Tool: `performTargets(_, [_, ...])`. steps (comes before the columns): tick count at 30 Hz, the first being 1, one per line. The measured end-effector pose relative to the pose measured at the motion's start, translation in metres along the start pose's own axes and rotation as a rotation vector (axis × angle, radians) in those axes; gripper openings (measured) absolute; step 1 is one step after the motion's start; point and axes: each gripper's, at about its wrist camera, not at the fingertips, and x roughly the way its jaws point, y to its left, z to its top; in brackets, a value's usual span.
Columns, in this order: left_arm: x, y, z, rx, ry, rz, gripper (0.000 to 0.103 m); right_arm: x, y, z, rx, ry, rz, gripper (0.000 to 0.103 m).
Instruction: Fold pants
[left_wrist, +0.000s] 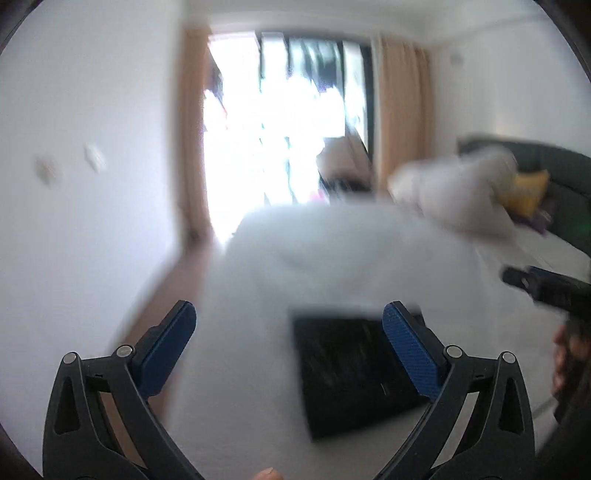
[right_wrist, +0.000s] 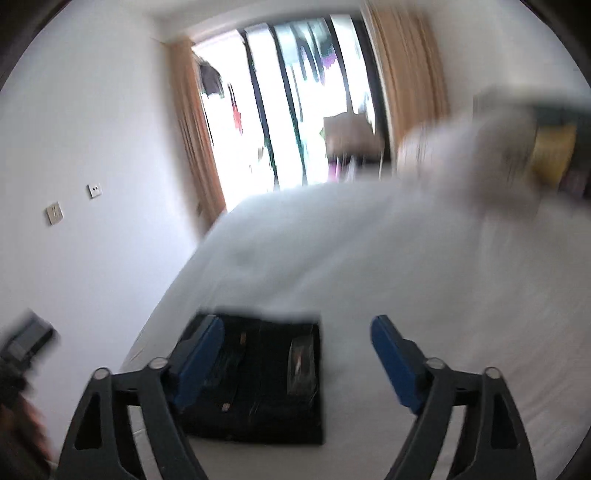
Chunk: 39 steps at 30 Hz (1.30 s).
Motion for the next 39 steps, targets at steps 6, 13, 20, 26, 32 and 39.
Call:
performTargets(6, [-0.121,0.003,0.055,-0.034,-0.319,0.122,0.103,-0.125,0.046,0.03,-0.163,-0.408,-0.045,0.103])
performTargets(13, [-0.166,-0.001,0.08,0.047,-0.253,-0.009,0.103,-0.178,0.056,0.052,-0.148,-0.486,-0.044,0.103])
performTargets(20, [-0.171,-0.015,0.071,0.065,-0.168,0.029,0.103,-0.186,0.058,0.043,-0.097,-0.41,-0.018,0.103])
performTargets(26, [-0.116,-0.023,0.046,0.029,0.129,0.078,0.103,-0.158,0.063,0.029,-0.075,-0.246,0.008,0.103])
performTargets(32, [-0.065,-0.034,-0.006,0.008,0.385,0.035,0.103,-0.126,0.069,0.008,-0.072,-0.081,-0.067,0.103])
performTargets(39, [-0.019,-0.037,-0.047,-0.022,0.529,0.024,0.103,-0.094,0.064,-0.015,-0.043,0.11,-0.144,0.103])
